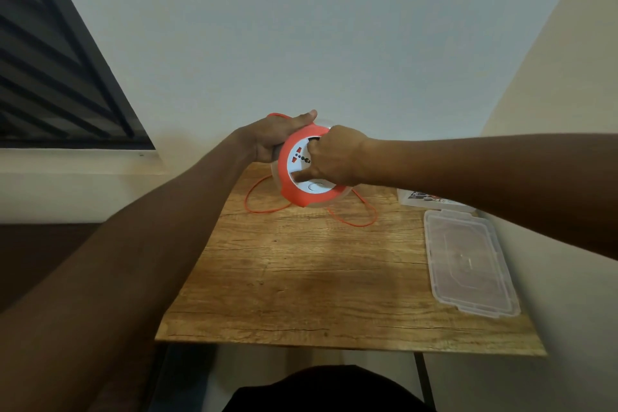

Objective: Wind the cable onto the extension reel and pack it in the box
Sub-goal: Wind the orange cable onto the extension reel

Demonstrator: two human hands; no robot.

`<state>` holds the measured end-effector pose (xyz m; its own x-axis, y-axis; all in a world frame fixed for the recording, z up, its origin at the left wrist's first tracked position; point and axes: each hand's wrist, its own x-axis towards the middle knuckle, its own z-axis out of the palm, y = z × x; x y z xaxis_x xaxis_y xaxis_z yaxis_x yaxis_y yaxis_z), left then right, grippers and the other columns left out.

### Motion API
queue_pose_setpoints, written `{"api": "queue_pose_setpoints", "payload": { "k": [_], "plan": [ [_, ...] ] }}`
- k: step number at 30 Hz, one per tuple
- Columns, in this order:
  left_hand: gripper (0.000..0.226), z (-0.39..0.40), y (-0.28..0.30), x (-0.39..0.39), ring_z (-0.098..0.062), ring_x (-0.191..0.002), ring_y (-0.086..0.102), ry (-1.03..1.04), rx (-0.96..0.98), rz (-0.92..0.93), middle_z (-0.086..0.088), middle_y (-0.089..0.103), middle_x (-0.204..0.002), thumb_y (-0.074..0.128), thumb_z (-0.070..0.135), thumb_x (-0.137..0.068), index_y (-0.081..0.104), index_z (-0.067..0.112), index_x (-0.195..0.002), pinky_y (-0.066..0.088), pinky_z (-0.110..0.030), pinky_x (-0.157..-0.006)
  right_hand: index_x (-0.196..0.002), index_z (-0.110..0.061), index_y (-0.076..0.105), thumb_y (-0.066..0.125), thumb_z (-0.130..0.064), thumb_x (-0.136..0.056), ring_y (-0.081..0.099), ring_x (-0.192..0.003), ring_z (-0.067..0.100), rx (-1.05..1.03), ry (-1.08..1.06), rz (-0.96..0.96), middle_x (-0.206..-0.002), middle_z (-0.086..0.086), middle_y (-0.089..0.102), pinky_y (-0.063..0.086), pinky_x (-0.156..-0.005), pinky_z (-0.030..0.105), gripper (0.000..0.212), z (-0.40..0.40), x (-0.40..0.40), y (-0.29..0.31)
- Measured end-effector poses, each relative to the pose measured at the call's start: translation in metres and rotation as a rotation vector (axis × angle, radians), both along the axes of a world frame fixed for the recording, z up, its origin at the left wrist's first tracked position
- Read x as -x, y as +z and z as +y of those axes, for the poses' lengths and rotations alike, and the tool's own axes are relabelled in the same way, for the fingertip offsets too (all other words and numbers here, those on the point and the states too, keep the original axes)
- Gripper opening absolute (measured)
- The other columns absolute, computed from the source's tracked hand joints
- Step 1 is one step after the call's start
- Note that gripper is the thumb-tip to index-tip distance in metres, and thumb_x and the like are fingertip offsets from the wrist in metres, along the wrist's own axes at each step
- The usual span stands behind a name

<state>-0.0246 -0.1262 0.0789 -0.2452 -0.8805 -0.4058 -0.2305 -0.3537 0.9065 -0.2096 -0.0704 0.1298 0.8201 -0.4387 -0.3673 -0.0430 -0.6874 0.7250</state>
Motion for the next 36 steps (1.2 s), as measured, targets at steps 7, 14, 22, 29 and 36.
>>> {"api": "queue_pose_setpoints", "payload": {
  "k": [7, 14, 22, 29, 36],
  "plan": [
    [0.052, 0.002, 0.005, 0.008, -0.021, -0.076, 0.079, -0.025, 0.004, -0.007, -0.006, 0.081, -0.091, 0.058, 0.064, -0.095, 0.085, 0.021, -0.083, 0.064, -0.035, -0.066, -0.146, -0.025, 0.042, 0.062, -0.019, -0.094, 0.062, -0.115, 0.031, 0.060, -0.021, -0.036, -0.131, 0.009, 0.061, 0.050, -0.075, 0.037, 0.056, 0.009, -0.005, -0.008],
    [0.051, 0.001, -0.007, 0.012, -0.023, -0.076, 0.078, 0.151, 0.152, 0.020, -0.008, 0.081, -0.087, 0.062, 0.060, -0.095, 0.079, 0.013, -0.090, 0.063, -0.035, -0.069, -0.145, -0.034, 0.040, 0.063, -0.037, -0.090, 0.067, -0.100, 0.029, -0.106, -0.178, -0.456, -0.119, 0.003, 0.066, 0.047, -0.065, 0.035, 0.061, -0.017, 0.009, -0.026],
    [0.053, -0.001, -0.017, 0.031, -0.028, -0.072, 0.071, 0.425, 0.324, 0.160, -0.013, 0.073, -0.080, 0.075, 0.057, -0.086, 0.067, 0.006, -0.077, 0.059, -0.040, -0.074, -0.139, -0.034, 0.048, 0.065, -0.051, -0.079, 0.064, -0.106, 0.027, -0.396, -0.607, -1.470, -0.117, -0.002, 0.070, 0.051, -0.077, 0.036, 0.065, -0.011, 0.013, -0.068],
    [0.050, 0.010, -0.039, 0.049, -0.039, -0.079, 0.062, 0.456, 0.402, 0.117, -0.025, 0.065, -0.091, 0.070, 0.056, -0.092, 0.067, 0.006, -0.088, 0.055, -0.051, -0.078, -0.132, -0.028, 0.060, 0.053, -0.033, -0.097, 0.063, -0.063, 0.014, -1.331, -1.474, -2.616, -0.084, 0.006, 0.070, 0.052, -0.050, 0.024, 0.036, 0.005, -0.020, -0.080],
    [0.076, 0.009, -0.037, 0.035, -0.038, -0.077, 0.075, 0.423, 0.405, 0.025, -0.031, 0.075, -0.094, 0.065, 0.072, -0.079, 0.072, -0.003, -0.084, 0.063, -0.051, -0.081, -0.146, -0.028, 0.039, 0.050, -0.007, -0.086, 0.040, -0.041, 0.009, -1.498, -1.440, -2.455, -0.074, 0.008, 0.057, 0.032, -0.037, 0.019, 0.064, 0.014, -0.023, -0.073]
  ]
}}
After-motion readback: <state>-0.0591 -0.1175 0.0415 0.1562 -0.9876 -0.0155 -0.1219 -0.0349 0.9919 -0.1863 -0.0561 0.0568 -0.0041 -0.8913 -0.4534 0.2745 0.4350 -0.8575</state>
